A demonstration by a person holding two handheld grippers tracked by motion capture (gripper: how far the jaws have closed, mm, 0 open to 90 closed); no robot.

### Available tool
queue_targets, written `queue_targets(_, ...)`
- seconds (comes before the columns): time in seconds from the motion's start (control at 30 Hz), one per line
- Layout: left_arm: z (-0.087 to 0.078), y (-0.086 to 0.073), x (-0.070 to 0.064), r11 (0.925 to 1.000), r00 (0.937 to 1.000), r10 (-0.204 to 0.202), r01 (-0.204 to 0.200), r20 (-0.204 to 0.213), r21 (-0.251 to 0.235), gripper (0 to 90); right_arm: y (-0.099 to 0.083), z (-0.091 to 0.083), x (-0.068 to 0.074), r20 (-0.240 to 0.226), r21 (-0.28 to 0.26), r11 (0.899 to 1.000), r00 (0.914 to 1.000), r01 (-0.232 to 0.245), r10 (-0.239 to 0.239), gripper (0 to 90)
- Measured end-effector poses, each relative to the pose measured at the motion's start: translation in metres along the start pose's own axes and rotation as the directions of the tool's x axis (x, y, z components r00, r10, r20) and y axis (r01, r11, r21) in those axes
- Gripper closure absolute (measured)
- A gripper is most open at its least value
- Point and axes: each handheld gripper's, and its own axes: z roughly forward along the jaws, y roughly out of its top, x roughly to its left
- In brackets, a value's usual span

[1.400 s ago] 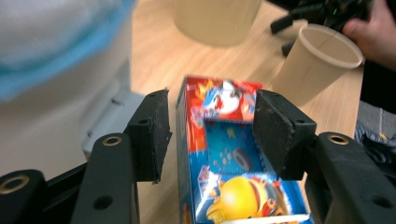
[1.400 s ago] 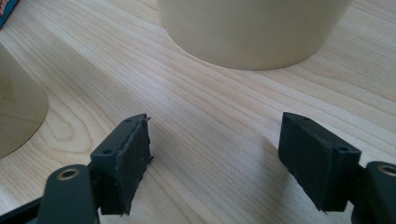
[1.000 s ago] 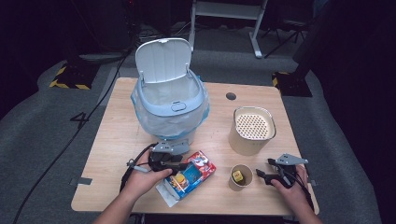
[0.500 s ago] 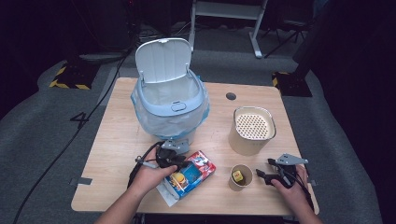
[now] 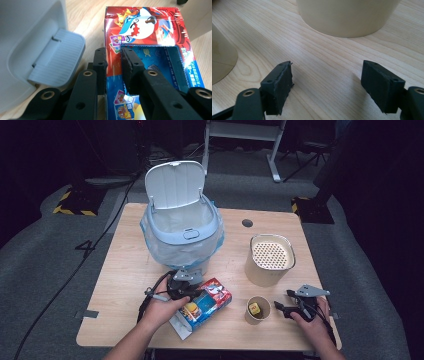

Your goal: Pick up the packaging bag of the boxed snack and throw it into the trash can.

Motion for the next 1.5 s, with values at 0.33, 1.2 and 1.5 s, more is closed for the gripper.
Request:
queue_targets(0.33, -0.016, 0.011, -0.005, 0.9919, 0.9996, 0.027, -0.026, 0.008, -0.124, 74.8, 0.0, 0.0, 0.0, 0.0, 0.0, 1.0, 1.0, 0.0, 0.0, 25.2)
queue_targets(1.2, -0.081, 0.064, -0.019, 0.9079, 0.9927, 0.12, -0.115, -0.013, -0.403, 74.9, 0.0, 0.0, 0.0, 0.0, 0.0, 1.0, 1.0, 0.0, 0.0, 25.2)
queue_targets(1.5, -0.1, 0.089, -0.022, 0.8775, 0.9887, 0.148, -0.143, -0.027, -0.458, 74.9, 0.0, 0.0, 0.0, 0.0, 0.0, 1.0, 1.0, 0.0, 0.0, 25.2)
